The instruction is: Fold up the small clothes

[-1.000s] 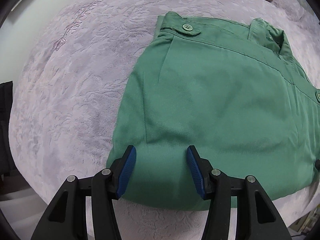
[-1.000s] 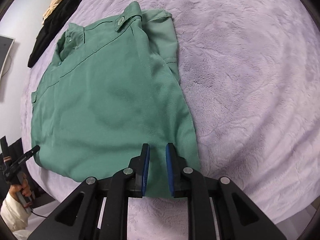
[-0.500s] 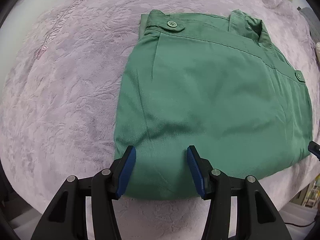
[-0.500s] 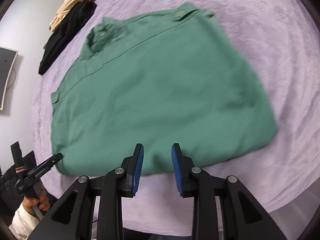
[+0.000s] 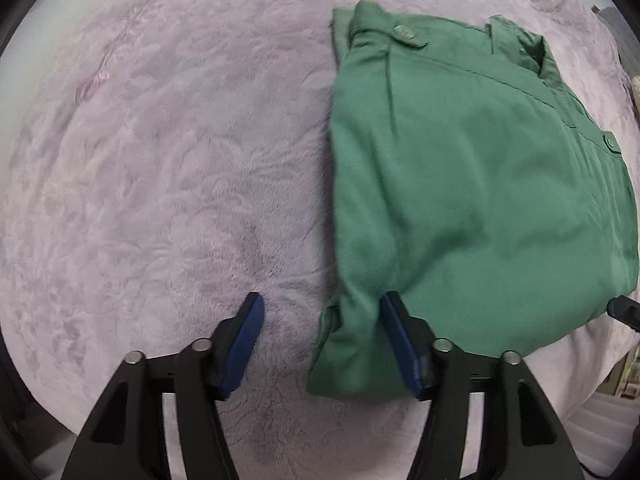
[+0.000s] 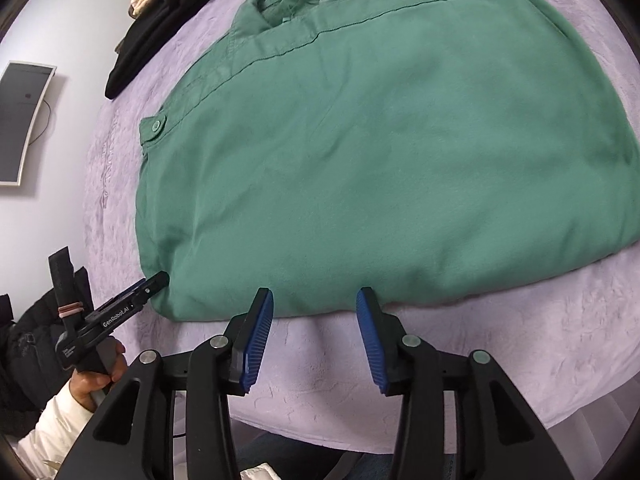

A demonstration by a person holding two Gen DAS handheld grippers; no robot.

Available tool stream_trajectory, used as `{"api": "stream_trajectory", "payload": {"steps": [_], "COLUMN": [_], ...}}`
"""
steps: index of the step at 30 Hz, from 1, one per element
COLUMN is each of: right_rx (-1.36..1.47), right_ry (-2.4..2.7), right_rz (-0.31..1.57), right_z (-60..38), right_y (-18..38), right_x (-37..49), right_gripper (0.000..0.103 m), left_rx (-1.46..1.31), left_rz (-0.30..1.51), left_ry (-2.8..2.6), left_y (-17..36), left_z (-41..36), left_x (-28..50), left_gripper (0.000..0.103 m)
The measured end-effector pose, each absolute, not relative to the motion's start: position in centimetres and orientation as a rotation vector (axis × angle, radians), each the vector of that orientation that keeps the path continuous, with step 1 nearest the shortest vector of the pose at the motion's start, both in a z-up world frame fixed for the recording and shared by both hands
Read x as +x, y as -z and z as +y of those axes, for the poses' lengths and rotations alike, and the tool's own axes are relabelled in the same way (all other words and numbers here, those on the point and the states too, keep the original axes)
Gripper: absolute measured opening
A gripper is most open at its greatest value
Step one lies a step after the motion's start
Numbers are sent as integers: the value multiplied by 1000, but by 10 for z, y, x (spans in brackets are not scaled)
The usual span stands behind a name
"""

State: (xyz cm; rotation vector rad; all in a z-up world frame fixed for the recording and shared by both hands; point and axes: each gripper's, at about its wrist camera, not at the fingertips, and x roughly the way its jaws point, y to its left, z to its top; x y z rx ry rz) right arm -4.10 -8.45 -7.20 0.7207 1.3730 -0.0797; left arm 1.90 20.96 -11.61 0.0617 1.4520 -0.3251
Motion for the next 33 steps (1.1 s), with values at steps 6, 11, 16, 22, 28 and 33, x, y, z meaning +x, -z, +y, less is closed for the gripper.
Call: {"api": "stream_trajectory", "payload": {"steps": [6,11,16,22,28,33], "right_rx": [800,916,1027,1179,1324,1442], "right_ry": [47,-29,-80,-85,-69,-67], "right_rz": [1394,1377,1334,1313,1254,1198], "right_z": [-78,-64,-50,-40,-29,-15], "right_y": [82,92,98,119,144,157], "right_x": [-46,-48,-47,-47,-42,-24], "right_gripper": [49,63,72,72,72,75], "left_rx": [37,26,-4,12,35,3], "left_rz": [1448,1414,1385,1368,1416,1425], "left_ry": [338,337,337,331,302,330], "left_y": [110,87,74,67,86,90], "left_z": [235,256,260,257,227,228], "left_x": [15,12,16,15,30,37], "left_gripper": [73,73,101,101,101,101]}}
